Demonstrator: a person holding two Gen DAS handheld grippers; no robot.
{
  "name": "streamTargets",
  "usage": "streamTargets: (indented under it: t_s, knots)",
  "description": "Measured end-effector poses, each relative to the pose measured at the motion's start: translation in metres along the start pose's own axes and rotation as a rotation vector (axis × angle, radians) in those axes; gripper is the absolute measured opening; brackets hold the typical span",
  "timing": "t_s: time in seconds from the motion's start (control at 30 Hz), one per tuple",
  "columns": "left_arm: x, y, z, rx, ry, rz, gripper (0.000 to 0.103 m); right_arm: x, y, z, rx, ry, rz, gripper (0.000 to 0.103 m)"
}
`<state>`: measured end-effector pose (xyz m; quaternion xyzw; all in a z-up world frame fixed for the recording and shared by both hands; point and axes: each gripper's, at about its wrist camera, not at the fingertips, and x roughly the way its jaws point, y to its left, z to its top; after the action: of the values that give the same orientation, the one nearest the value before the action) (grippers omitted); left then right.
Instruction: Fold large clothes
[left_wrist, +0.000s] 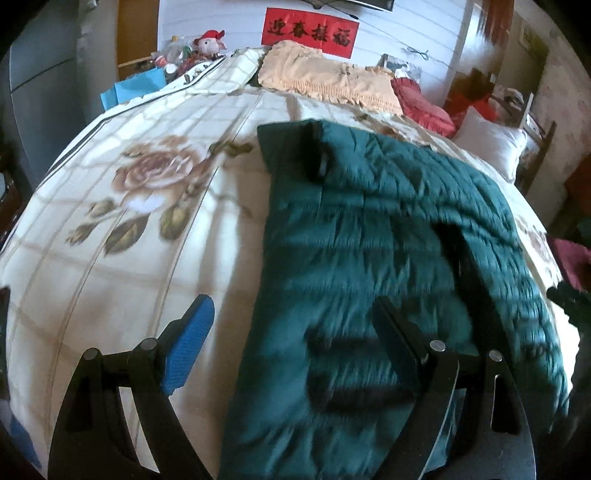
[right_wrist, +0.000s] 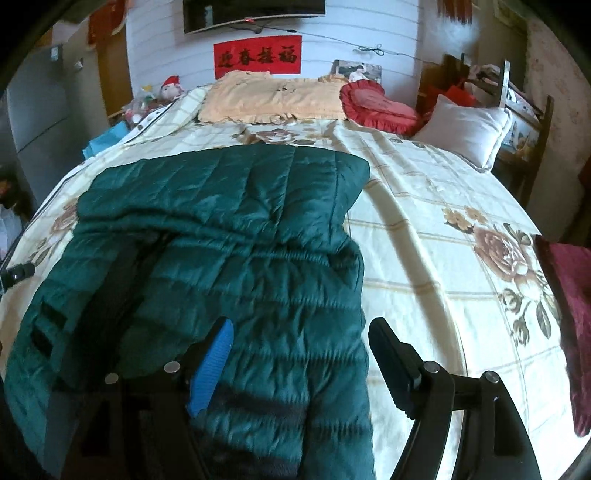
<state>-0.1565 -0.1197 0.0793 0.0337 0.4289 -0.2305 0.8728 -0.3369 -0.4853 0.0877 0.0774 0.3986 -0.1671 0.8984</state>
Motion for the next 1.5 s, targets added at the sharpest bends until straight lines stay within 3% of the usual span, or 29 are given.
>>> streamTargets:
  t_s: [0.23,0.4,0.7,1.07,1.5]
  knots:
    - [-0.027,0.012,-0.038,0.010,0.005,0.002,0.087,-0.023,0.009,-0.031,-0.044,0.017,-0.007,0.076]
    - [-0.037,0.019,-0.061,-0.022,0.042,-0.042,0.087,-0.037,0.001,-0.055,-0.027,0.040,0.005,0.078]
    - [-0.033,0.025,-0.088,-0.100,0.161,-0.151,0.087,-0.048,-0.032,-0.102,0.073,0.162,0.091,0.082]
    - [-0.032,0.036,-0.109,-0.143,0.249,-0.158,0.087,-0.044,-0.041,-0.123,0.125,0.239,0.243,0.083]
    - [-0.032,0.024,-0.109,-0.102,0.235,-0.139,0.087,-0.042,-0.035,-0.130,0.122,0.273,0.362,0.083]
